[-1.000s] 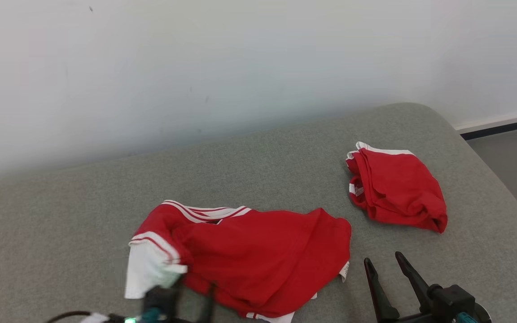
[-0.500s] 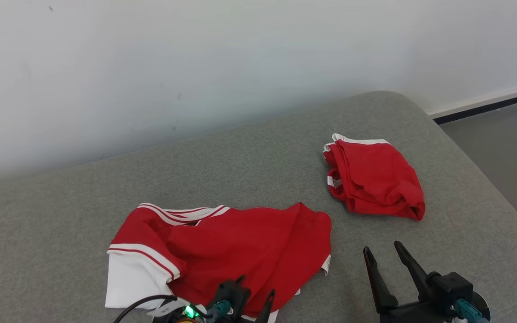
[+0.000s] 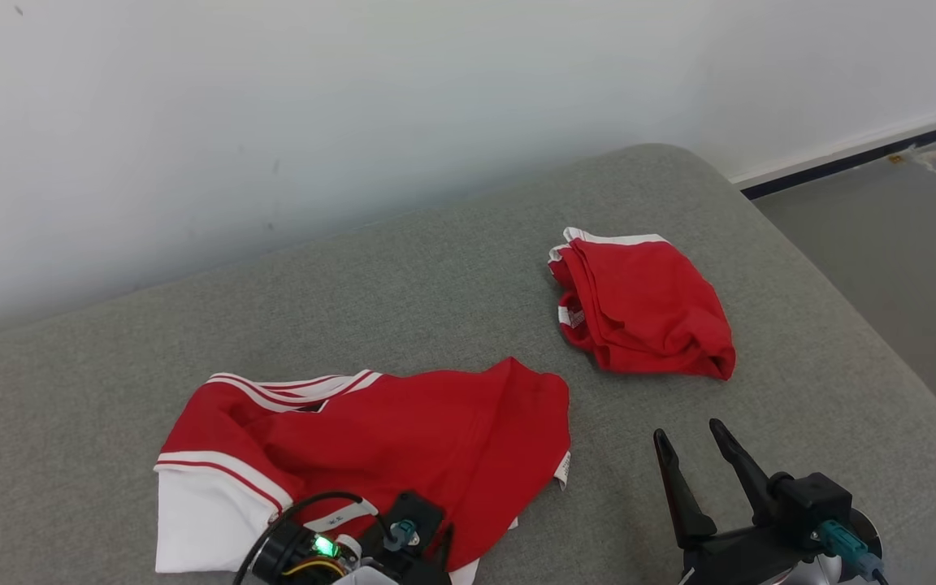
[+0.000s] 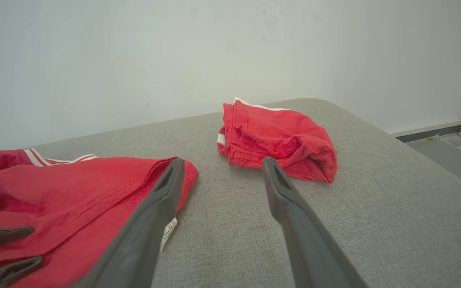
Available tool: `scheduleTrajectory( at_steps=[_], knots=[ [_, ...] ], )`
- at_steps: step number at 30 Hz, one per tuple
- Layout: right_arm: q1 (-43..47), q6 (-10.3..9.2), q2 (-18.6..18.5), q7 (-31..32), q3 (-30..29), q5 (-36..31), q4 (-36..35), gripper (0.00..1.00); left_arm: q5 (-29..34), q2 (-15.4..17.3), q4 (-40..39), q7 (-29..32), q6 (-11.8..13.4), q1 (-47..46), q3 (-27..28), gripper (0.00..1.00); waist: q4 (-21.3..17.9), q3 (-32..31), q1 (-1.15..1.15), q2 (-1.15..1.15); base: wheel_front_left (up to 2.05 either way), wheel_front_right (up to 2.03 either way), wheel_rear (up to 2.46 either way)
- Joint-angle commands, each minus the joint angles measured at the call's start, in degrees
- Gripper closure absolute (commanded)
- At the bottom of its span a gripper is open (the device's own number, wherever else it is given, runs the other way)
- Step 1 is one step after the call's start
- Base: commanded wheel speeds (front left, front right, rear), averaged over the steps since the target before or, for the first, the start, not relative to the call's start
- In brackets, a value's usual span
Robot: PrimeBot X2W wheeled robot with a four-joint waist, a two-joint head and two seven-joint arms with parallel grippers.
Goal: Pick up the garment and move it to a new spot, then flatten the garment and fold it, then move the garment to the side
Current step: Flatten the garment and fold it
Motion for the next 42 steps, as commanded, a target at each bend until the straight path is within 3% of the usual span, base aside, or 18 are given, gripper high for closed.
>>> scheduleTrajectory(
  at_steps=[1, 3, 14, 26, 35, 38, 42],
  knots=[
    [-0.48, -0.12, -0.23, -0.15, 0.07, 0.61, 0.15, 0.00, 0.00, -0.03, 0.25, -0.56, 0.61, -0.48, 0.39, 0.72, -0.21, 0.10, 0.00, 0.00, 0.00, 0.00, 0.00],
    [-0.60, -0.12, -0.30, -0.15, 0.11, 0.65, 0.32, 0.00, -0.47, -0.04, 0.69, -1.11, 1.06, -0.79, 0.82, 1.00, -0.30, 0.07, 0.00, 0.00, 0.00, 0.00, 0.00],
    [1.72, -0.12, -0.74, -0.14, 0.11, 0.11, -1.31, 0.00, -3.08, -0.62, -3.91, -8.13, 0.60, -6.01, 3.13, 1.00, 2.66, -1.28, 0.00, 0.00, 0.00, 0.00, 0.00],
    [4.18, -0.12, 0.17, -0.14, 0.70, -1.00, -3.58, 0.00, -1.48, -1.29, -10.81, -11.25, -1.25, -28.41, 5.29, 1.00, 4.68, -2.81, 0.00, 0.00, 0.00, 0.00, 0.00],
    [4.40, -0.12, -0.11, -0.14, 0.29, -0.35, -3.32, 0.00, -5.06, -1.85, -18.09, -15.15, 0.95, -40.04, 10.82, 1.00, 4.38, -3.35, 0.00, 0.00, 0.00, 0.00, 0.00],
    [4.95, -0.12, -0.22, -0.14, -0.14, -0.47, -3.59, 0.00, -6.86, -0.40, -20.84, -15.69, 2.65, -38.81, 13.98, 1.00, 5.11, -3.60, 0.00, 0.00, 0.00, 0.00, 0.00],
    [6.07, -0.12, -0.25, -0.15, -0.10, -0.19, -4.73, 0.00, -10.19, 3.06, -21.61, -15.13, 5.45, -29.14, 19.00, 1.00, 6.97, -3.89, 0.00, 0.00, 0.00, 0.00, 0.00]
  ],
)
